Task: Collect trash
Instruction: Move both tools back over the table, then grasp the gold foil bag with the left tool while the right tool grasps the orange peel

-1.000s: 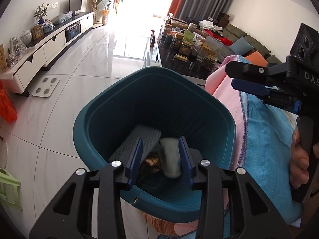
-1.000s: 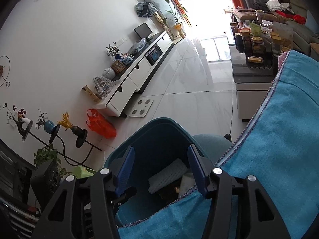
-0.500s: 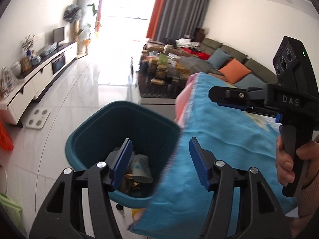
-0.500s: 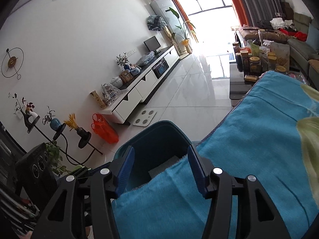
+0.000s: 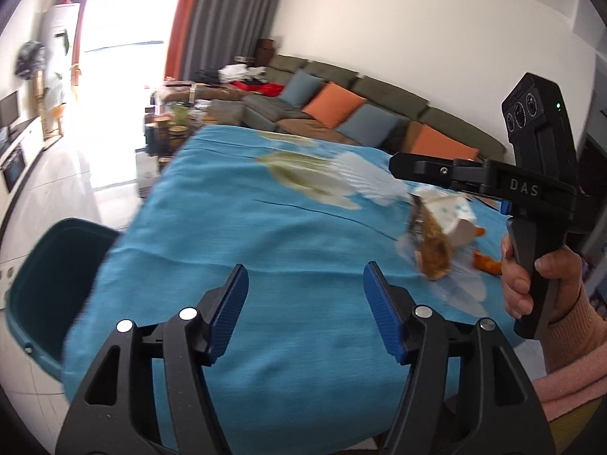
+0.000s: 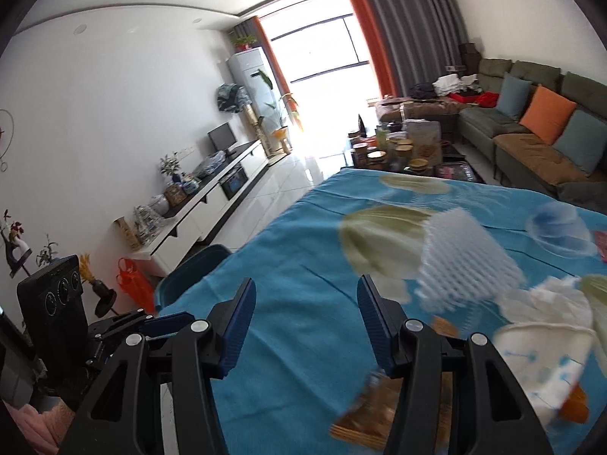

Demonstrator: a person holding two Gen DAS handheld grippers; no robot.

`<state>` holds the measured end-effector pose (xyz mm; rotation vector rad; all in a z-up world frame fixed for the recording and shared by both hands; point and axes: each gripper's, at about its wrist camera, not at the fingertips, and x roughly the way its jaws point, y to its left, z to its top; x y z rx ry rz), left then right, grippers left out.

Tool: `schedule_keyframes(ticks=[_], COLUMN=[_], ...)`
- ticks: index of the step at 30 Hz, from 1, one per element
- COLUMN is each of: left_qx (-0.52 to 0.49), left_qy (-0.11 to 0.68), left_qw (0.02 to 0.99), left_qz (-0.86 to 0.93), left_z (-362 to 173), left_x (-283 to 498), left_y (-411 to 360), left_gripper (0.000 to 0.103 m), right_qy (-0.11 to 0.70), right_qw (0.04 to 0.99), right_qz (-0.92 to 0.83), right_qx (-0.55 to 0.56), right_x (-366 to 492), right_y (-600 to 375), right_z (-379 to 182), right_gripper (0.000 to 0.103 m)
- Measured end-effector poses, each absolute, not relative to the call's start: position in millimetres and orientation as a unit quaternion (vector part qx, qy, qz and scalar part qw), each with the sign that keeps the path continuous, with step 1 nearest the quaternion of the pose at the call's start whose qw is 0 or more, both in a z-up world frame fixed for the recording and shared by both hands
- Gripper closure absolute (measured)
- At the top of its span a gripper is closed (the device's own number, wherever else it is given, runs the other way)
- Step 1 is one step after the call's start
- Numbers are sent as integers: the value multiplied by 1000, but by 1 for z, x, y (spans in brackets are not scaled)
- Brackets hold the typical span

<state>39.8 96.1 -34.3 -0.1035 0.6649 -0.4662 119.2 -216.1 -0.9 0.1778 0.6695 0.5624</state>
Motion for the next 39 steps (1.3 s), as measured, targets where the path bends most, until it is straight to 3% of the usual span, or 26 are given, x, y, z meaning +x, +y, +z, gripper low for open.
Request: schedule_keyframes(ticks=[7, 16, 25, 30, 35, 39], left_qx=[-43, -43, -62, -71, -73, -77], left_qy=[341, 380, 421, 428, 432, 426], left_qw=[893, 866, 848, 843, 840, 842], left_qz=[-290, -323, -316, -318, -320, -321], left_z=[-43, -59, -72, -76, -78, -77], left_x=[48, 65, 89, 94, 94, 92], left_y=[35, -16, -31, -32, -32, -28], left_gripper=[36, 38, 48, 63, 90, 92], right_qy=[321, 353, 393, 399, 389, 379], right_qw=[926, 920, 897, 895, 898, 901], right_qz=[163, 80, 95, 95, 83, 72], right_qx=[114, 153, 177, 177, 189, 198], right_x=[94, 83, 95, 94, 88, 84], right_y=[-313, -387, -396, -394, -400, -408], right_z=[-15, -57, -83, -85, -81, -78], right_gripper=[50, 50, 73, 84, 88, 89])
